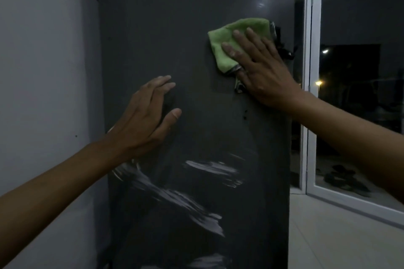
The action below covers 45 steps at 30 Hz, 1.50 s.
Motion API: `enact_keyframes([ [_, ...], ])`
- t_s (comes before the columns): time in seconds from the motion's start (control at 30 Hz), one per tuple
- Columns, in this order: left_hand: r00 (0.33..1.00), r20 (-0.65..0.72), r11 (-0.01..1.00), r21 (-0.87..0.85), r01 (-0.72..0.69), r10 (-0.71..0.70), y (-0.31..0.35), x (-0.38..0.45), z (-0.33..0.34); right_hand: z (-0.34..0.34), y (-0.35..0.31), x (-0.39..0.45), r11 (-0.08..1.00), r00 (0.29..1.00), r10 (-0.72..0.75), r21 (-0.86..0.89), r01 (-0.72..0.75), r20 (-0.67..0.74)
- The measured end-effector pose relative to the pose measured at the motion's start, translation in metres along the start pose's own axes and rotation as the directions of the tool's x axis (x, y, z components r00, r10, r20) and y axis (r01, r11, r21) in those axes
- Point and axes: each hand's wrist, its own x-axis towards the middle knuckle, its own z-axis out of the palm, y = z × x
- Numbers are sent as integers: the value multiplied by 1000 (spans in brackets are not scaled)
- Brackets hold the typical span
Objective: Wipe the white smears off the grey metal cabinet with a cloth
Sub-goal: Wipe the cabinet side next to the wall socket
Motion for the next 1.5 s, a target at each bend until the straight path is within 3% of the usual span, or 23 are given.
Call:
enact_keyframes([
  [0.17, 1000, -7, 1000, -8, 4, -4, 9, -2, 8, 10, -20, -22, 1000, 999, 31, -2, -32, -33],
  [0.4, 1000, 4, 999, -41, 24, -24, 18, 0, 21, 26, -34, -82, 991, 990, -136, -15, 137, 39],
  [0.57, 1000, 22, 1000, -22, -3, 4, 26, 13, 17, 13, -17, -64, 977, 971, -213, -2, 215, 105],
  [0.77, 1000, 12, 1000, -4, -19, 19, 36, 26, 7, -18, 28, 14, 999, 999, 31, 18, -32, 33],
  [1.03, 999, 30, 999, 21, -40, 39, 42, 25, 16, -10, 15, -4, 999, 999, 32, 21, -33, 14],
  [1.2, 1000, 22, 1000, -11, -19, 19, 46, 22, 27, 8, -12, -62, 989, 985, -147, 24, 145, 88],
  [1.33, 1000, 20, 1000, -23, 2, -2, 49, 19, 33, 22, -22, -108, 928, 913, -367, 3, 373, 178],
  [1.5, 999, 25, 999, -11, -34, 35, 56, 24, 31, 12, -1, -90, 912, 894, -409, 45, 408, 182],
])
